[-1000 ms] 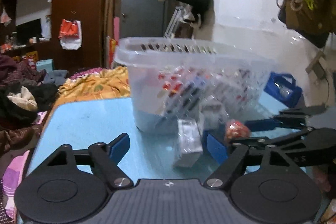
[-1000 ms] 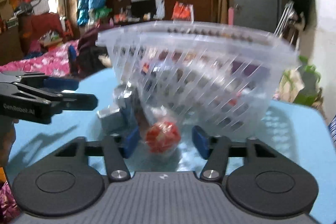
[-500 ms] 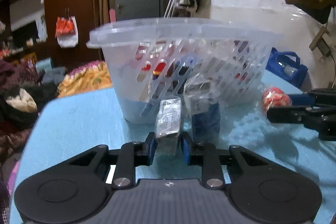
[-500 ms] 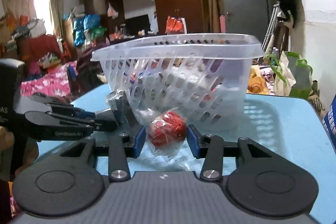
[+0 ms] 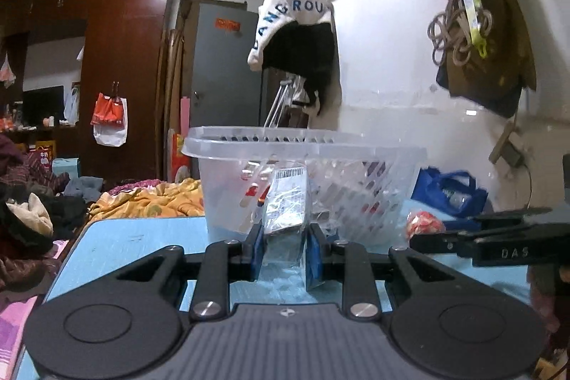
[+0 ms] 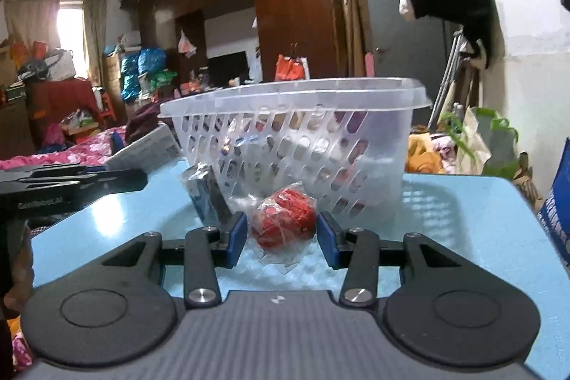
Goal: Organize objects
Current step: 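Grasp the silver packet with the left gripper while the right grasps the red round wrapped item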
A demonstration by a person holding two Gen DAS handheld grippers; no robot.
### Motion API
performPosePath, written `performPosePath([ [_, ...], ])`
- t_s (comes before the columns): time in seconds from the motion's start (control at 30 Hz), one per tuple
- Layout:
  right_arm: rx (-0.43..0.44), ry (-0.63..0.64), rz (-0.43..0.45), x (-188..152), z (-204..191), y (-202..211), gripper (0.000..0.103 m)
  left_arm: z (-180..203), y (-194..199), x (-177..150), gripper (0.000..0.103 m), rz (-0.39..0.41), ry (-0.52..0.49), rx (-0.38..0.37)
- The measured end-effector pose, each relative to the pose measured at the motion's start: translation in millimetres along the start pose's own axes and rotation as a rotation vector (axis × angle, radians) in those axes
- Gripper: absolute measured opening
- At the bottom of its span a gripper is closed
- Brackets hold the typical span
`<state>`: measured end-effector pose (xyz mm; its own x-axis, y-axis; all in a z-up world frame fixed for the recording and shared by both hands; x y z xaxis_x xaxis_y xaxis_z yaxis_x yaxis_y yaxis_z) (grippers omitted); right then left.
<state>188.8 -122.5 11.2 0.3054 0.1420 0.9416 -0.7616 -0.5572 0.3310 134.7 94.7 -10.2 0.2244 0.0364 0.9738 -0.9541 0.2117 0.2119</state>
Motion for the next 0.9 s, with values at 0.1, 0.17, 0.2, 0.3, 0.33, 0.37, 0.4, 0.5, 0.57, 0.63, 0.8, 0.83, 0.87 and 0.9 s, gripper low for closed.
performPosePath([
  [0.1,-0.002,-0.002,0.011,-0.6,0.7,0.0,0.047,1.8,-2.9,-0.9,0.03,-0.014,-0.009,-0.009],
  [0.17,-0.005,0.0,0.014,-0.6,0.8,-0.1,0.047,2.6,-3.4,-1.6,0.03,-0.02,-0.019,-0.012],
  [0.2,-0.006,-0.001,0.015,-0.7,1.1,-0.2,0.047,2.0,-2.4,-2.3,0.03,-0.02,-0.022,-0.011],
  [0.3,-0.007,-0.001,0.017,-0.3,1.1,0.2,0.047,0.6,-2.7,-3.9,0.03,-0.024,-0.019,-0.01],
  [0.33,-0.008,0.001,0.019,-0.3,1.3,0.0,0.047,0.4,-3.0,-3.9,0.03,-0.026,-0.019,-0.01],
  [0.37,-0.008,0.002,0.021,-0.7,1.1,-0.1,0.047,0.4,-2.6,-4.2,0.03,-0.025,-0.02,-0.01],
  [0.4,-0.008,0.003,0.023,-0.9,0.9,0.0,0.047,-0.4,-1.6,-5.2,0.03,-0.024,-0.022,-0.009],
  [0.5,-0.001,0.007,0.035,-1.5,0.1,1.6,0.047,0.1,-1.5,-5.6,0.03,-0.022,-0.026,-0.008],
  [0.57,0.0,0.01,0.039,-1.5,-0.4,2.0,0.047,-0.1,-1.4,-5.4,0.03,-0.02,-0.025,-0.007],
  [0.63,0.003,0.014,0.045,-1.9,-1.7,3.1,0.047,-0.2,-1.4,-5.7,0.03,-0.018,-0.025,-0.007],
  [0.8,0.003,0.023,0.058,-2.0,-4.1,4.4,0.047,0.2,-1.9,-6.7,0.03,-0.019,-0.03,-0.007],
  [0.83,0.003,0.023,0.058,-2.1,-4.2,4.5,0.047,0.2,-2.3,-6.6,0.03,-0.021,-0.03,-0.005],
  [0.87,0.004,0.022,0.058,-2.2,-4.4,4.5,0.047,0.1,-2.6,-6.7,0.03,-0.023,-0.03,-0.005],
  [0.9,0.005,0.022,0.058,-2.2,-4.5,4.4,0.047,-0.2,-2.7,-6.7,0.03,-0.025,-0.03,-0.006],
])
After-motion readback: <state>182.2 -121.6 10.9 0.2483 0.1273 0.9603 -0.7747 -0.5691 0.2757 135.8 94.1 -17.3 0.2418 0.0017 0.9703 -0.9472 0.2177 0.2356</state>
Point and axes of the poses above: each gripper's, at about its wrist camera, not at the fingertips, and y roughly against the way its jaws point, z to its right, x to its top, the point moved 4 cm from there along -y, roughly the way its jaws point, and after that the axes turned 2 degrees about -x, right-handed, at the moved point
